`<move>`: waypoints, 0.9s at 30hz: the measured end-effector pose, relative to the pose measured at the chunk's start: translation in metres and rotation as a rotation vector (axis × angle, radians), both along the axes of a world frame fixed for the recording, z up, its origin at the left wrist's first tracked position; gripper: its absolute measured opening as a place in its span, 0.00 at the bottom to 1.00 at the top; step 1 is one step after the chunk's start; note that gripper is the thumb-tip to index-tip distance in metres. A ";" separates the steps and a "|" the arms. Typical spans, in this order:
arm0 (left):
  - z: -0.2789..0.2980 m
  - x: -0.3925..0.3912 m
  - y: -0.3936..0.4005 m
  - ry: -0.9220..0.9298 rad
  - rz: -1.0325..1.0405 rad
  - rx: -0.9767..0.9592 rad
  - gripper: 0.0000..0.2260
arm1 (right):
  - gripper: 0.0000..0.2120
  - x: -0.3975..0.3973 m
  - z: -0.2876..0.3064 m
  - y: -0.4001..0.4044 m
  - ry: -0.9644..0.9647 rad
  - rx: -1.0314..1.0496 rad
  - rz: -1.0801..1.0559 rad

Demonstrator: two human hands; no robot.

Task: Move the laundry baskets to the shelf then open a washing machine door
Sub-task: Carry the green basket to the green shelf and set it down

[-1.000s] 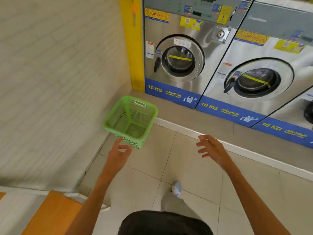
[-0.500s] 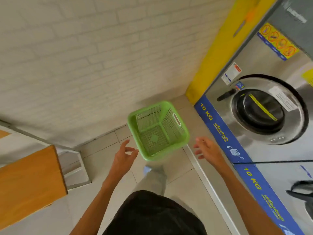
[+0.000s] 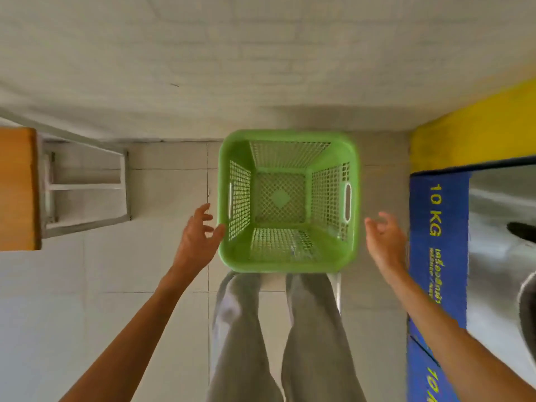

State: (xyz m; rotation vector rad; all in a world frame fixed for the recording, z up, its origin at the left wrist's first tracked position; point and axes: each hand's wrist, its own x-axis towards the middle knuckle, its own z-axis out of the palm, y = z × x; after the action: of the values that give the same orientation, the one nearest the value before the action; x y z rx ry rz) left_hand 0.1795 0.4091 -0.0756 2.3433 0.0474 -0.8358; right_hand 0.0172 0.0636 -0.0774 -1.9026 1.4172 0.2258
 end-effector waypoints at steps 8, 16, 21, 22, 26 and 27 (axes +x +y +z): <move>-0.147 0.021 -0.041 0.015 0.092 0.047 0.31 | 0.21 0.051 -0.144 -0.049 0.171 0.079 0.239; -0.099 0.004 -0.022 -0.040 0.286 -0.065 0.23 | 0.15 0.052 -0.089 -0.048 0.138 0.091 0.296; 0.021 -0.027 0.024 -0.076 0.460 -0.095 0.23 | 0.09 0.069 0.022 -0.022 0.018 0.094 0.424; 0.049 -0.034 0.034 -0.085 0.498 -0.100 0.23 | 0.07 0.074 0.049 -0.014 -0.012 0.097 0.447; 0.155 -0.064 0.083 -0.204 0.638 -0.107 0.25 | 0.04 0.102 0.154 0.029 -0.166 0.135 0.512; 0.179 -0.074 0.095 -0.231 0.680 -0.112 0.25 | 0.04 0.109 0.178 0.041 -0.199 0.151 0.537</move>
State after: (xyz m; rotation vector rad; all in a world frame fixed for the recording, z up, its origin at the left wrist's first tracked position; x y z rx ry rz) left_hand 0.1056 0.5045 0.1038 2.0857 0.6402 -0.2247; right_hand 0.1261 0.1043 0.1001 -2.0777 0.7184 0.3737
